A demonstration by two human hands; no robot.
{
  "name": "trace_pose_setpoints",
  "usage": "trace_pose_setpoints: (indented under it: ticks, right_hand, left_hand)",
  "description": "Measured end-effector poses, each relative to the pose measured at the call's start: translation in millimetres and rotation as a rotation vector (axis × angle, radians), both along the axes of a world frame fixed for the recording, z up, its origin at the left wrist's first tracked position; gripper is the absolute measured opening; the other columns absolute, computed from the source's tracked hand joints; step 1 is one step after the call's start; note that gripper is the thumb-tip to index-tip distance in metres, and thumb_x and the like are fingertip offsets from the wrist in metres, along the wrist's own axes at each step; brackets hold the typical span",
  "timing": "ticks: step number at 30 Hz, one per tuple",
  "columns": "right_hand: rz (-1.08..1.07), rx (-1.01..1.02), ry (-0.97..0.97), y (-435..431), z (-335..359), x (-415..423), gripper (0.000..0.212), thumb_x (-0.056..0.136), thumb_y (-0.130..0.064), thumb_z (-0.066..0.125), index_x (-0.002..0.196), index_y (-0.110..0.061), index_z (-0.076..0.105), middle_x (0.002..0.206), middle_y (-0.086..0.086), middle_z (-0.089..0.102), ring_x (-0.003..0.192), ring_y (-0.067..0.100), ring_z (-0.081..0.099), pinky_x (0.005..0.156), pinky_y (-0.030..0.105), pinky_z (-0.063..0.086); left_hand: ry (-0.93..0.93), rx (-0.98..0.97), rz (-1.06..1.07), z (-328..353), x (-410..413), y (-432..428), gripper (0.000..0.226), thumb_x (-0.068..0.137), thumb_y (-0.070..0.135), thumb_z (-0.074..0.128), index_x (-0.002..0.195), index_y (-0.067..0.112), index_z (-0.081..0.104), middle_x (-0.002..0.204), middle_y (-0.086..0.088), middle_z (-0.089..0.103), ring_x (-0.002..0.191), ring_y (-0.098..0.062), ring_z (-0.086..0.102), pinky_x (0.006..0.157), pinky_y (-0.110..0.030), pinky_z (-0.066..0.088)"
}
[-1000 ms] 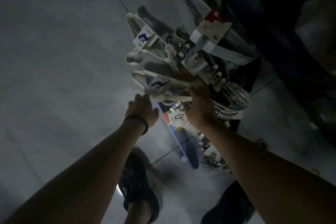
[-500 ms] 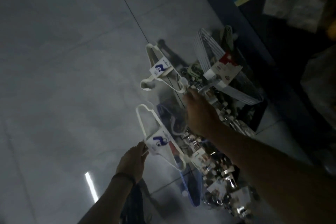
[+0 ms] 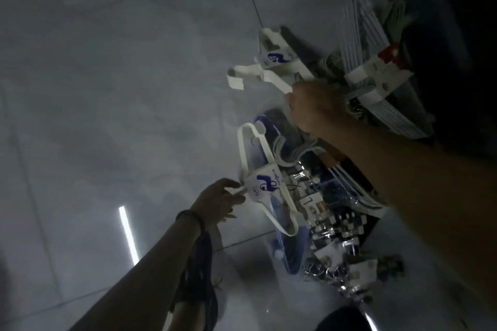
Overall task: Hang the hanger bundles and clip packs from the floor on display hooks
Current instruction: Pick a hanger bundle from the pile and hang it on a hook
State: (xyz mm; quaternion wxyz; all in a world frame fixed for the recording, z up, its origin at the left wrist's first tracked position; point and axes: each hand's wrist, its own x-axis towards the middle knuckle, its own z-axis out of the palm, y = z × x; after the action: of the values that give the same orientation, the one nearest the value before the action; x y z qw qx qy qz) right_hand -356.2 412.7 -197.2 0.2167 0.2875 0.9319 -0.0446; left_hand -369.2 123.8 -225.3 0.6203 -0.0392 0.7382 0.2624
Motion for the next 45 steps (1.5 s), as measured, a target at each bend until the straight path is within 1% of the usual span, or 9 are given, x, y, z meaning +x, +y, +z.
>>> trace_pose_setpoints:
  ticks: [2, 6, 11, 14, 19, 25, 31, 38, 45]
  right_hand:
    - [-0.043, -0.043, 0.166, -11, 31, 22, 0.026, 0.108, -0.037, 0.053, 0.108, -0.016, 0.067, 0.093, 0.007, 0.063, 0.088, 0.027, 0.065, 0.062, 0.028, 0.037]
    - [-0.12, -0.324, 0.4, -60, 64, 106, 0.028, 0.111, -0.038, 0.044, 0.103, -0.02, 0.064, 0.085, -0.001, 0.062, 0.071, 0.012, 0.061, 0.06, 0.026, 0.05]
    - [-0.321, -0.495, 0.29, -150, 62, 201, 0.033, 0.107, -0.045, 0.04, 0.105, -0.026, 0.067, 0.092, -0.005, 0.069, 0.084, 0.015, 0.069, 0.073, 0.029, 0.052]
    - [-0.42, -0.586, 0.242, -182, 44, 227, 0.034, 0.107, -0.046, 0.039, 0.112, -0.024, 0.065, 0.098, -0.003, 0.07, 0.09, 0.015, 0.071, 0.076, 0.034, 0.058]
    - [-0.366, -0.574, 0.076, -187, 17, 219, 0.031, 0.11, -0.039, 0.043, 0.127, -0.018, 0.06, 0.114, 0.006, 0.07, 0.106, 0.026, 0.07, 0.086, 0.04, 0.057]
    - [-0.417, -0.445, 0.068, -167, 30, 189, 0.031, 0.103, -0.033, 0.057, 0.132, -0.024, 0.052, 0.123, 0.005, 0.068, 0.111, 0.029, 0.069, 0.086, 0.04, 0.058]
    - [-0.525, -0.586, 0.205, -163, 67, 225, 0.041, 0.099, -0.029, 0.065, 0.137, -0.018, 0.055, 0.131, 0.007, 0.062, 0.12, 0.028, 0.063, 0.091, 0.037, 0.051]
    - [-0.607, -0.609, 0.271, -165, 187, 276, 0.052, 0.102, -0.034, 0.061, 0.148, -0.016, 0.045, 0.139, 0.01, 0.054, 0.125, 0.027, 0.058, 0.099, 0.04, 0.054]
    - [-0.584, -0.409, 0.292, -134, 370, 314, 0.098, 0.089, -0.041, 0.075, 0.164, -0.018, 0.016, 0.166, 0.022, 0.023, 0.153, 0.04, 0.027, 0.121, 0.052, 0.038]
  left_hand:
    - [-0.022, -0.026, 0.134, 6, 0, -4, 0.046, 0.095, 0.042, 0.073, 0.127, 0.01, 0.063, 0.101, -0.011, 0.064, 0.077, -0.024, 0.06, 0.075, -0.036, 0.055]
    - [-0.093, 0.038, 0.417, 22, 15, -10, 0.078, 0.088, 0.078, 0.047, 0.122, 0.011, 0.068, 0.099, -0.013, 0.06, 0.079, -0.025, 0.058, 0.078, -0.04, 0.054]
    - [-0.12, 0.127, 0.689, 37, 36, -9, 0.097, 0.091, 0.087, 0.022, 0.124, 0.008, 0.068, 0.083, -0.009, 0.061, 0.063, -0.019, 0.058, 0.066, -0.033, 0.054]
    - [-0.184, 0.162, 0.688, 40, 36, -14, 0.111, 0.079, 0.097, 0.024, 0.125, 0.009, 0.071, 0.089, -0.008, 0.06, 0.073, -0.021, 0.059, 0.076, -0.039, 0.055]
    - [-0.097, 0.115, 0.456, 48, 33, -4, 0.073, 0.068, 0.058, 0.089, 0.123, 0.015, 0.068, 0.112, -0.013, 0.062, 0.096, -0.027, 0.064, 0.09, -0.046, 0.059]
    - [0.154, 0.032, 0.417, 55, 44, 8, 0.022, 0.095, 0.042, 0.075, 0.102, 0.022, 0.068, 0.114, -0.012, 0.068, 0.098, -0.032, 0.068, 0.084, -0.047, 0.064]
    - [0.333, 0.031, 0.386, 97, 54, 15, 0.04, 0.094, 0.055, 0.067, 0.07, 0.027, 0.055, 0.076, -0.001, 0.062, 0.075, -0.026, 0.054, 0.066, -0.041, 0.049]
    - [0.473, 0.102, -0.075, 225, 77, 13, 0.028, 0.093, 0.051, 0.073, 0.084, 0.027, 0.064, 0.078, 0.004, 0.077, 0.071, -0.018, 0.076, 0.064, -0.047, 0.062]
    - [0.598, 0.31, -0.931, 432, 123, 95, 0.026, 0.096, 0.053, 0.066, 0.085, 0.029, 0.062, 0.085, 0.014, 0.066, 0.074, 0.003, 0.061, 0.067, -0.018, 0.044]
